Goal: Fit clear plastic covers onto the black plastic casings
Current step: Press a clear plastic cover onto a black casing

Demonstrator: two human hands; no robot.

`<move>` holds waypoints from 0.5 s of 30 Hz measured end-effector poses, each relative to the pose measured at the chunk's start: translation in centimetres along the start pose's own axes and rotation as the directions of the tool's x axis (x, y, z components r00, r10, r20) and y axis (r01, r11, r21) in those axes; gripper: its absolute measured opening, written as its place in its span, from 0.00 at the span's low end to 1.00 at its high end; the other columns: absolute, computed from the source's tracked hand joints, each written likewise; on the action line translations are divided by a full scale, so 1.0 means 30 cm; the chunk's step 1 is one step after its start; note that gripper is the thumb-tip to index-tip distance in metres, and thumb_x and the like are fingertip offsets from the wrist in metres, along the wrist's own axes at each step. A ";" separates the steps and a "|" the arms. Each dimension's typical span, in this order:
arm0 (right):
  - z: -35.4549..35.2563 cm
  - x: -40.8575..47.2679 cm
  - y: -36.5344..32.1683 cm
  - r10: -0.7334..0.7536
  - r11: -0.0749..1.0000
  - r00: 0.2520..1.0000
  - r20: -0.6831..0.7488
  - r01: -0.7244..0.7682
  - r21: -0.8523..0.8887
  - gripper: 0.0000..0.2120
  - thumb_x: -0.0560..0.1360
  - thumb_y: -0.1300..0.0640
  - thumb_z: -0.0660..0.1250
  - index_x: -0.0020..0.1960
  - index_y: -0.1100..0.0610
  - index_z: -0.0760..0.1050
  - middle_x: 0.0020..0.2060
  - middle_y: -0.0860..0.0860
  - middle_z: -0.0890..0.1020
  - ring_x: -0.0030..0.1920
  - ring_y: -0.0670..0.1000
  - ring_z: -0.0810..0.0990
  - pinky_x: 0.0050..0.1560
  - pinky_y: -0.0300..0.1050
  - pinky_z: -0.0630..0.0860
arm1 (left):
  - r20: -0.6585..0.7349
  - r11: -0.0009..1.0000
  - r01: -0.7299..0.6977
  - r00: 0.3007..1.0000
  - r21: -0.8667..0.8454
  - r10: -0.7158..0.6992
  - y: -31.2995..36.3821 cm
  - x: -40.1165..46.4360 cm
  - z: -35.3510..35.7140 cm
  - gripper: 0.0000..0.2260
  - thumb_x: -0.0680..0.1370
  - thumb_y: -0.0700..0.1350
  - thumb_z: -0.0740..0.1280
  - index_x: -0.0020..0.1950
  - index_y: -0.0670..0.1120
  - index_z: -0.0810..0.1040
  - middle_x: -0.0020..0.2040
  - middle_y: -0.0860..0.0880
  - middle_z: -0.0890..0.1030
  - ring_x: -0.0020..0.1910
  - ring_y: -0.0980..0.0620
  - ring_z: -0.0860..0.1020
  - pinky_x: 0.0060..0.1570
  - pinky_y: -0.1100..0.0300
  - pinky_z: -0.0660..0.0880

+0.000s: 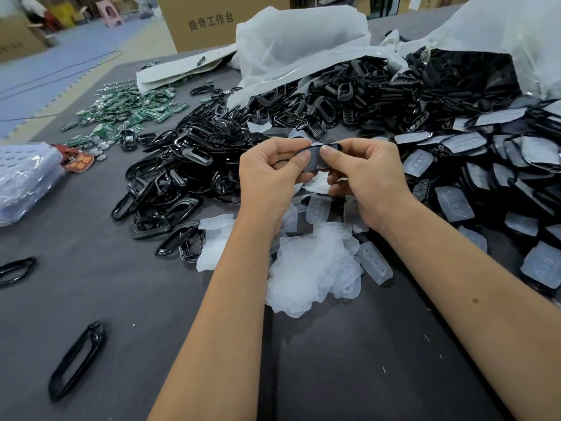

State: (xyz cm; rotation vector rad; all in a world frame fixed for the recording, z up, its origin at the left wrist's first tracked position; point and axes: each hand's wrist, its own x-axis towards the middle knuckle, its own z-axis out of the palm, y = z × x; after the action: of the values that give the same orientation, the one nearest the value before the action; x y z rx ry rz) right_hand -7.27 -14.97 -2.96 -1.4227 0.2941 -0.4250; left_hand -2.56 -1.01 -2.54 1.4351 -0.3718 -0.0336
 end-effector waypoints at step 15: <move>-0.012 0.000 0.000 -0.074 0.995 0.997 -0.014 0.073 -0.065 0.05 0.76 0.60 0.77 0.45 0.61 0.83 0.32 0.53 0.84 0.27 0.48 0.79 0.27 0.40 0.77 | -0.022 1.000 0.012 1.000 0.003 -0.012 -0.002 0.002 -0.002 0.09 0.78 0.31 0.71 0.46 0.45 0.85 0.39 0.50 0.86 0.38 0.55 0.84 0.38 0.65 0.79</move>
State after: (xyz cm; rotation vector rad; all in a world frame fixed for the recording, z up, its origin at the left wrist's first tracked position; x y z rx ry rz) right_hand -7.43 -15.28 -3.02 -1.4973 0.2710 -0.4909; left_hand -2.47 -0.99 -2.58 1.4395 -0.3452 -0.0263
